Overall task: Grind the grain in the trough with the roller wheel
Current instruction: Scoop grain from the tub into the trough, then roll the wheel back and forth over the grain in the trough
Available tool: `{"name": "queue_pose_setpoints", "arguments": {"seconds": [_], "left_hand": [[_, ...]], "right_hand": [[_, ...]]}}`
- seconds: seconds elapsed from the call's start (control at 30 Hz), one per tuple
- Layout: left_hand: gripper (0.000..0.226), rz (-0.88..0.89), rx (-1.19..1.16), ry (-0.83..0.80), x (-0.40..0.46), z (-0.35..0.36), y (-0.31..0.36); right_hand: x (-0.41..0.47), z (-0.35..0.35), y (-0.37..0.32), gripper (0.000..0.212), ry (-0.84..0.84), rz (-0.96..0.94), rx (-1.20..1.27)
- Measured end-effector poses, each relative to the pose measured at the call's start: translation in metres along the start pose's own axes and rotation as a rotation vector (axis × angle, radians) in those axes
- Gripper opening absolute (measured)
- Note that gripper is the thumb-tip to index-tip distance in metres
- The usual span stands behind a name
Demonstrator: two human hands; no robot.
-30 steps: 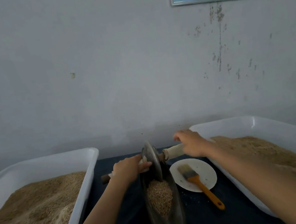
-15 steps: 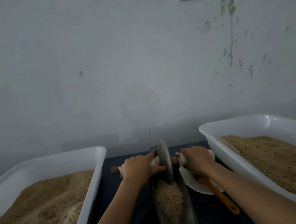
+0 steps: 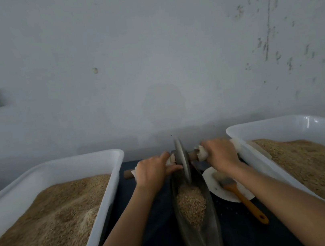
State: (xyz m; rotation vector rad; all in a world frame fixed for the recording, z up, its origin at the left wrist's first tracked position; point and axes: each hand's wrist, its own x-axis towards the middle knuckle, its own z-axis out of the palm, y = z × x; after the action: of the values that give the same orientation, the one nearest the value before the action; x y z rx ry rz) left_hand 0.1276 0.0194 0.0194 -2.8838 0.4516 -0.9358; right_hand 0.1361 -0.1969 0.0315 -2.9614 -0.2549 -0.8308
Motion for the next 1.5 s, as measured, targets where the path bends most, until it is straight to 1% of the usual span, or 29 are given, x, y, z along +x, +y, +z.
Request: {"name": "queue_pose_setpoints", "arguments": {"seconds": [0.03, 0.1, 0.17, 0.23, 0.33, 0.4, 0.63, 0.77, 0.87, 1.0, 1.1, 1.2, 1.4, 1.5], "left_hand": [[0.061, -0.005, 0.003, 0.024, 0.002, -0.007, 0.000], [0.062, -0.015, -0.019, 0.032, 0.004, -0.022, -0.001], [0.067, -0.011, -0.065, 0.010, 0.000, -0.034, -0.001], [0.078, 0.001, -0.105, -0.025, -0.009, -0.042, -0.001], [0.082, 0.005, -0.132, -0.112, -0.028, -0.043, 0.001], [0.080, 0.016, -0.152, -0.168, -0.039, -0.040, 0.002], [0.073, 0.025, -0.150, -0.139, -0.043, -0.028, 0.002], [0.077, 0.027, -0.143, -0.152, -0.038, -0.022, 0.001], [0.076, 0.022, -0.141, -0.168, -0.035, -0.018, 0.000], [0.074, 0.042, -0.147, -0.176, -0.032, -0.022, -0.001], [0.068, 0.060, -0.158, -0.164, -0.030, -0.031, -0.004], [0.073, 0.064, -0.147, -0.137, -0.029, -0.041, -0.007], [0.071, 0.078, -0.166, -0.204, -0.031, -0.036, -0.006], [0.063, 0.072, -0.187, -0.239, -0.031, -0.031, -0.004]], "right_hand": [[0.004, -0.010, 0.000, 0.005, 0.021, -0.005, -0.015], [0.008, -0.029, 0.000, 0.012, 0.000, -0.008, -0.035], [0.006, -0.043, -0.001, 0.013, -0.084, -0.003, -0.039], [-0.002, -0.050, -0.002, 0.004, -0.203, 0.004, -0.015], [-0.019, -0.049, -0.005, 0.016, -0.352, -0.018, 0.031], [-0.028, -0.046, -0.006, 0.019, -0.397, -0.026, 0.028], [-0.033, -0.036, -0.005, 0.025, -0.403, -0.020, 0.033], [-0.032, -0.025, -0.005, 0.025, -0.392, -0.006, 0.058], [-0.030, -0.020, -0.004, 0.027, -0.400, 0.005, 0.081], [-0.029, -0.020, -0.004, 0.029, -0.403, 0.008, 0.087], [-0.028, -0.026, -0.005, 0.028, -0.397, 0.008, 0.100], [-0.025, -0.035, -0.007, 0.024, -0.386, -0.002, 0.086], [-0.027, -0.033, -0.009, 0.028, -0.447, -0.014, 0.068], [-0.029, -0.030, -0.008, 0.028, -0.467, -0.012, 0.063]]}}
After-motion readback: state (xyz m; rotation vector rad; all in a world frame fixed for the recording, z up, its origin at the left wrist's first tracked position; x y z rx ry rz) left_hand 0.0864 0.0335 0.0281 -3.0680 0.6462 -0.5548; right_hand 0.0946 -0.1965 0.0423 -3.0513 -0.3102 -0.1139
